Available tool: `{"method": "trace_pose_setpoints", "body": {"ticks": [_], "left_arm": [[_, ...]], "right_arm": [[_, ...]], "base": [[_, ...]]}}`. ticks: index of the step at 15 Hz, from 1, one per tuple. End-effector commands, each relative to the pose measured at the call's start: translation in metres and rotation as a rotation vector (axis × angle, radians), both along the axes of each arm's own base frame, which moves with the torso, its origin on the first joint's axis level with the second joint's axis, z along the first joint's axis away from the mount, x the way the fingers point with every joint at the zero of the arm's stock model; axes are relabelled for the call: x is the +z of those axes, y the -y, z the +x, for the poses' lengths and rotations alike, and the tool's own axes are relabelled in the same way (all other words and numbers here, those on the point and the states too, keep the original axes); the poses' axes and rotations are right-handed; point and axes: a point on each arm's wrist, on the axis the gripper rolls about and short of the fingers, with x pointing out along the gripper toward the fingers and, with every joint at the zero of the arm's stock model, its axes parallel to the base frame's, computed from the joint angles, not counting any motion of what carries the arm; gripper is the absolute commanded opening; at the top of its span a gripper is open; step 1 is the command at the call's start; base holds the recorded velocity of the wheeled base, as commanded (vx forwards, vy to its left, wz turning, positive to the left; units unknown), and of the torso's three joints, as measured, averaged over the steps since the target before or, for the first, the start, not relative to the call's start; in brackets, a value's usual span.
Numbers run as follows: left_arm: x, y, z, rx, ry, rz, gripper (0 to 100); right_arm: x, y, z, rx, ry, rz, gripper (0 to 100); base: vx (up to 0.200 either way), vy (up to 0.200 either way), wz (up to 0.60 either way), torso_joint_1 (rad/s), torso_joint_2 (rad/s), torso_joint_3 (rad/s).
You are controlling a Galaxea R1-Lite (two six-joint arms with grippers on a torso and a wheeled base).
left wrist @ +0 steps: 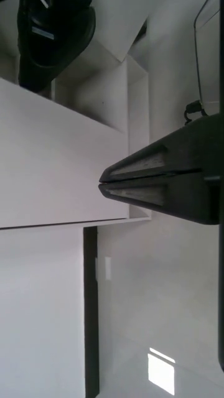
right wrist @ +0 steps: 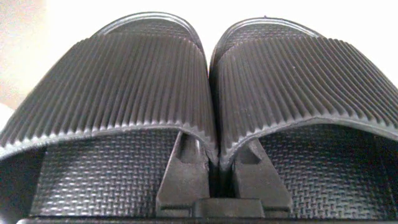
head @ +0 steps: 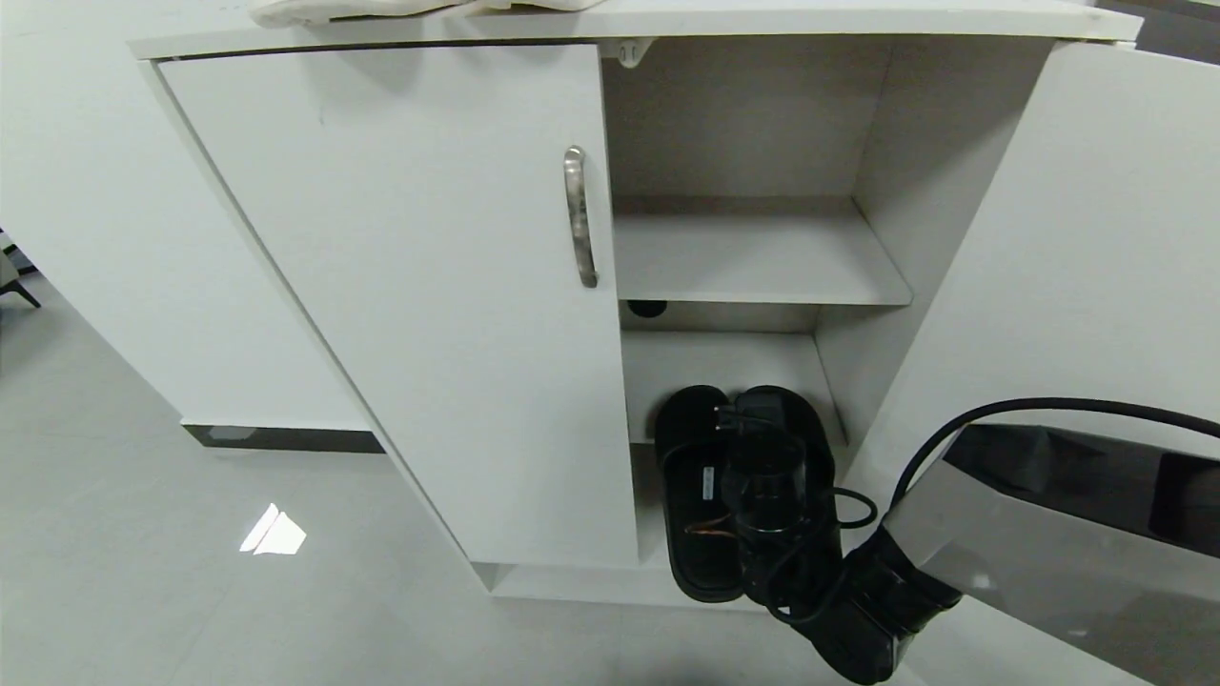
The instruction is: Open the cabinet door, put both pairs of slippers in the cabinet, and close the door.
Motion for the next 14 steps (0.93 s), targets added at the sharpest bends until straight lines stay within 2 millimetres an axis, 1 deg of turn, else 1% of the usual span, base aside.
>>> {"method": "trace_pose_setpoints", "body": {"ticks": [1,3,5,10,13,14], "left_arm": [[0.0,0.0,0.0,0.0,-0.001,0.002,0],[0.0,0.0,0.0,0.0,-0.001,0.0,0],[0.0,0.0,0.0,0.0,-0.003,-0.002,0],[0.0,0.0,0.0,0.0,-0.001,-0.002,0],[0.0,0.0,0.0,0.0,-0.003,-0.003,0],[0.0,0.0,0.0,0.0,-0.001,-0.005,0]], "right_arm": [[-0.004,-0.003,0.007,-0.007,-0.001,-0.003,0],[-0.005,-0.004,0.016,-0.018,-0.004,-0.005,0],[-0.008,-0.003,0.029,-0.038,0.006,0.004,0],[-0.018,-0.008,0.057,-0.062,0.008,0.006,0],[-0.018,-0.009,0.066,-0.065,0.018,0.012,0],[-0.017,-0.007,0.07,-0.067,0.016,-0.001,0]], "base": [[0.2,0.0,0.0,0.002,0.0,0.002],[0.2,0.0,0.0,0.002,0.0,0.0],[0.2,0.0,0.0,0.0,0.01,0.005],[0.0,0.0,0.0,0.0,0.0,0.0],[0.0,0.0,0.0,0.0,0.0,0.0],[0.0,0.0,0.0,0.0,0.0,0.0]]}}
